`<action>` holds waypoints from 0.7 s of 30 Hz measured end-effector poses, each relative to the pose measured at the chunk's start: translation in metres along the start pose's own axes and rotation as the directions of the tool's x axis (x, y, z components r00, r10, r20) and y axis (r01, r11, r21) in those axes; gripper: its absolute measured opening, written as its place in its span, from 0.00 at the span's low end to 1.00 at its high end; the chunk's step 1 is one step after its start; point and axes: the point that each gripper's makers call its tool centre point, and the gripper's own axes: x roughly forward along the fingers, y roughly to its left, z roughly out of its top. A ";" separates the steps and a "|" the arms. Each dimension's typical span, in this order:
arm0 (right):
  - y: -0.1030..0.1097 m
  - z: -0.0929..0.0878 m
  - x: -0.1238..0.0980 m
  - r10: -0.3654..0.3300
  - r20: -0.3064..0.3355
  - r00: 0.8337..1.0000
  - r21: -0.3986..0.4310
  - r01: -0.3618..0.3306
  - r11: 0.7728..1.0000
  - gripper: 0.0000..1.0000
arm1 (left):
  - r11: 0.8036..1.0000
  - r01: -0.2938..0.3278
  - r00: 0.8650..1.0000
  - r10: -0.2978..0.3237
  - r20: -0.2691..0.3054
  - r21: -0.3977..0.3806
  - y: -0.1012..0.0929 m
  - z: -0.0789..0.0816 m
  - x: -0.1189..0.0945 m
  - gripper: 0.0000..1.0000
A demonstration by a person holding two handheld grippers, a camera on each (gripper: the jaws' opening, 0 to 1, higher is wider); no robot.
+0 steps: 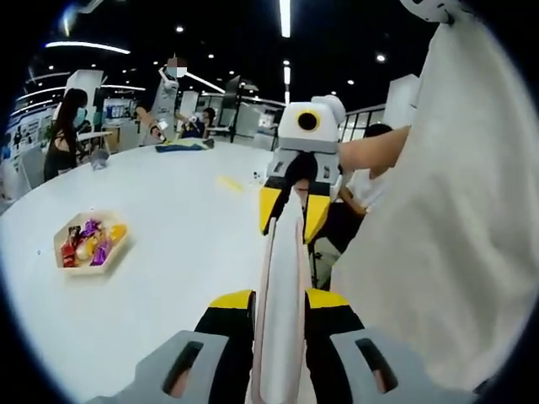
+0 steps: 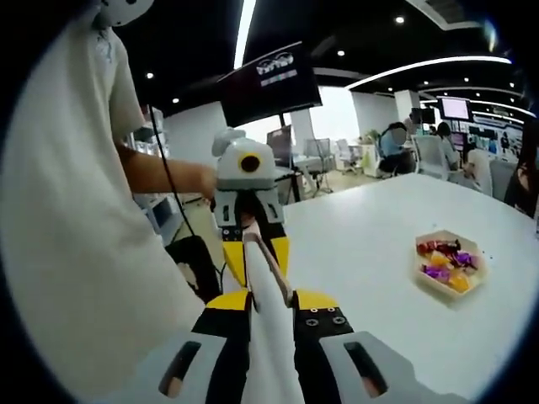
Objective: Place the target food into the container with the food tongs after gripping and lifting it, then release it inside without dropping or visibly crushing the food.
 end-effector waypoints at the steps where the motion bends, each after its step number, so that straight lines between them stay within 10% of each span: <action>1: 0.000 -0.001 0.000 -0.001 0.000 1.000 0.000 0.001 1.000 0.18 | 1.000 0.000 1.000 0.000 -0.003 0.002 -0.001 0.000 0.001 0.19; 21: 0.001 -0.017 -0.009 -0.019 -0.007 1.000 0.023 0.019 1.000 0.18 | 1.000 -0.019 0.998 0.019 -0.060 0.014 -0.001 -0.018 0.009 0.19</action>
